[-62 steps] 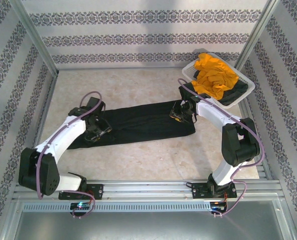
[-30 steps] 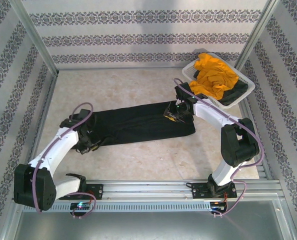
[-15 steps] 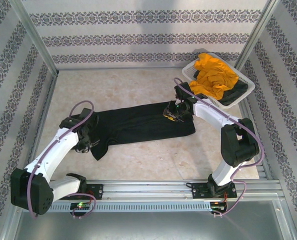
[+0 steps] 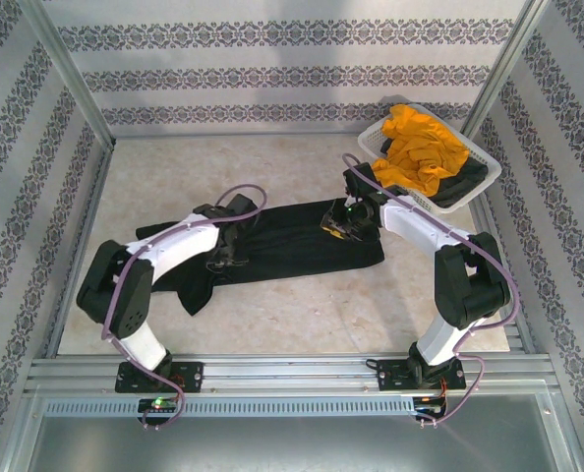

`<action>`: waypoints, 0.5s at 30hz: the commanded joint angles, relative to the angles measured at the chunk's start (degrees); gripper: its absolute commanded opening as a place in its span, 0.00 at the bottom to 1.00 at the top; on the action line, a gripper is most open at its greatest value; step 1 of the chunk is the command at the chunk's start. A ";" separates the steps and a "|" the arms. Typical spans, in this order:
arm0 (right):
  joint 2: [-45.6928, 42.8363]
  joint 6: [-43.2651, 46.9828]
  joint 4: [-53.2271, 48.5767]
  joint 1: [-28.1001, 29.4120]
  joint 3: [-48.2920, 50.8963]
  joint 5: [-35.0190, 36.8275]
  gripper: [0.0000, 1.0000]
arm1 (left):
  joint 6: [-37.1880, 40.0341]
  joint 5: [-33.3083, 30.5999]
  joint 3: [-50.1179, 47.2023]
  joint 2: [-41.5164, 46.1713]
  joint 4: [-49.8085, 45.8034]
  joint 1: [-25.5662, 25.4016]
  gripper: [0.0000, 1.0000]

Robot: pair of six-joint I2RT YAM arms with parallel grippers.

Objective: Fold and stack the t-shirts

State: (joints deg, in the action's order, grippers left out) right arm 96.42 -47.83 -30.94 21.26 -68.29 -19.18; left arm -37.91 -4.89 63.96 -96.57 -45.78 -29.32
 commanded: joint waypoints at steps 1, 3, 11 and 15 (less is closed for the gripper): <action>-2.84 -0.67 0.08 -0.08 1.39 0.12 0.26 | 2.97 -4.06 -4.48 -0.15 -3.05 -0.06 0.33; -3.23 -0.75 0.02 -0.16 1.71 0.13 0.26 | 1.44 -2.23 -7.83 1.13 -0.91 -0.03 0.30; -3.69 -0.77 0.09 -0.20 2.29 0.29 0.26 | -4.02 1.29 -13.72 8.61 3.95 -0.19 0.33; -3.57 -0.49 0.03 -0.18 2.18 0.33 0.26 | -3.43 1.02 -12.16 11.82 3.81 -0.43 0.37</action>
State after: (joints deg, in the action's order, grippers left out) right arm 93.84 -48.05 -30.96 21.23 -66.83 -19.18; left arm -40.51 -3.95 50.52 -87.46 -43.09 -29.28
